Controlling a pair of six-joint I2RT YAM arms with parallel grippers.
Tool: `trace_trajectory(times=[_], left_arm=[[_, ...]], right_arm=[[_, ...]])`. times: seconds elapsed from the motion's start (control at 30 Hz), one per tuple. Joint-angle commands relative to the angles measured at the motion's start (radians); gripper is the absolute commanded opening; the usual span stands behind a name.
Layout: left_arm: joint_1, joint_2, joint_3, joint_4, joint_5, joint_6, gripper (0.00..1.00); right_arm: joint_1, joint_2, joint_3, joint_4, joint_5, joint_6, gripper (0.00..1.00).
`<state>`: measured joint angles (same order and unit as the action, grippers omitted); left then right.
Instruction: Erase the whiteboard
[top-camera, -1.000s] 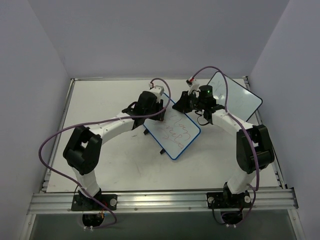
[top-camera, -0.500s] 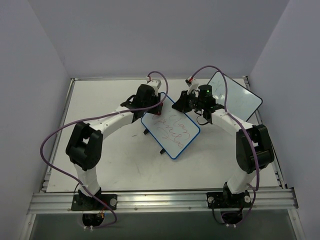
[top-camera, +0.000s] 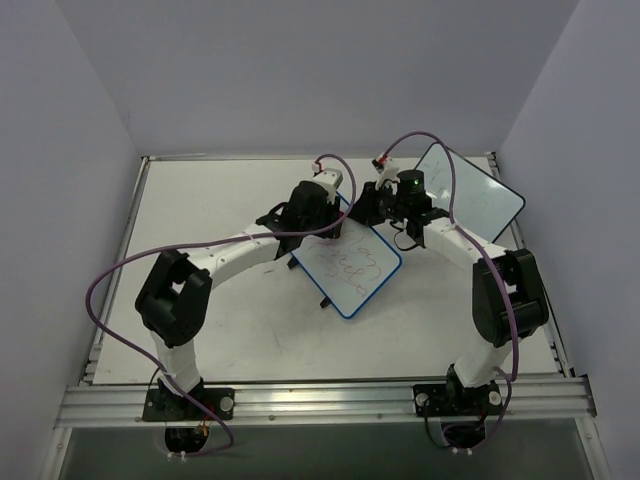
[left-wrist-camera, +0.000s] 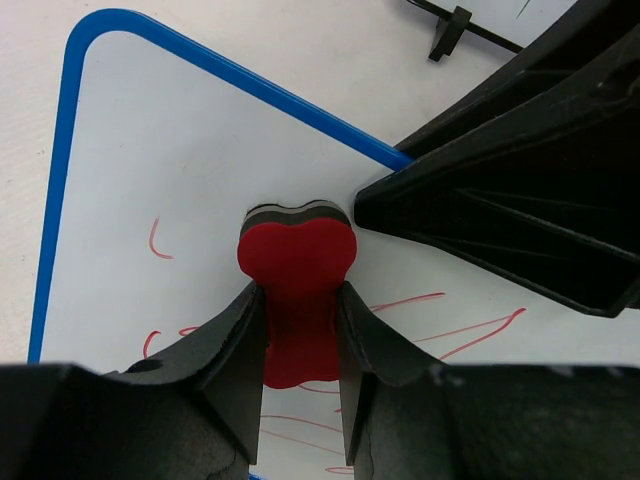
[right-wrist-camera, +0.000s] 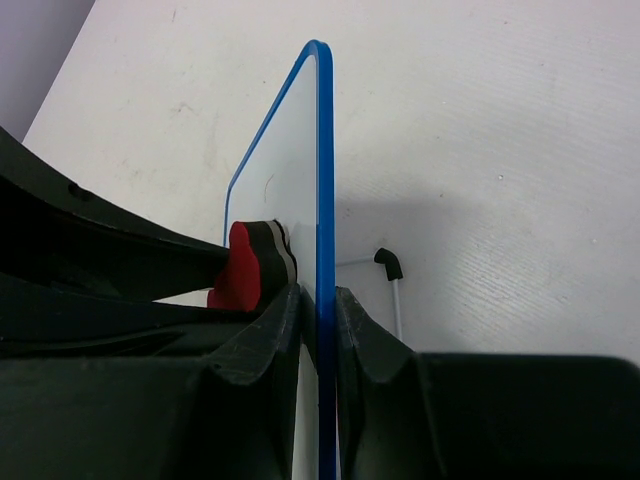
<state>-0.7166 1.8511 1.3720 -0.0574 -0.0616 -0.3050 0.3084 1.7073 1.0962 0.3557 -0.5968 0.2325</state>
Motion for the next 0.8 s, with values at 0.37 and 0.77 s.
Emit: trace_trajectory(times=[0.37, 0.77], left_arm=[[0.086, -0.018, -0.100, -0.009, -0.037, -0.043, 0.02], [0.163, 0.017, -0.008, -0.079, -0.026, -0.057, 0.02]], right_arm=[[0.038, -0.025, 0.014, 0.000, -0.047, -0.044, 0.00], [0.040, -0.023, 0.016, -0.004, -0.046, -0.050, 0.00]])
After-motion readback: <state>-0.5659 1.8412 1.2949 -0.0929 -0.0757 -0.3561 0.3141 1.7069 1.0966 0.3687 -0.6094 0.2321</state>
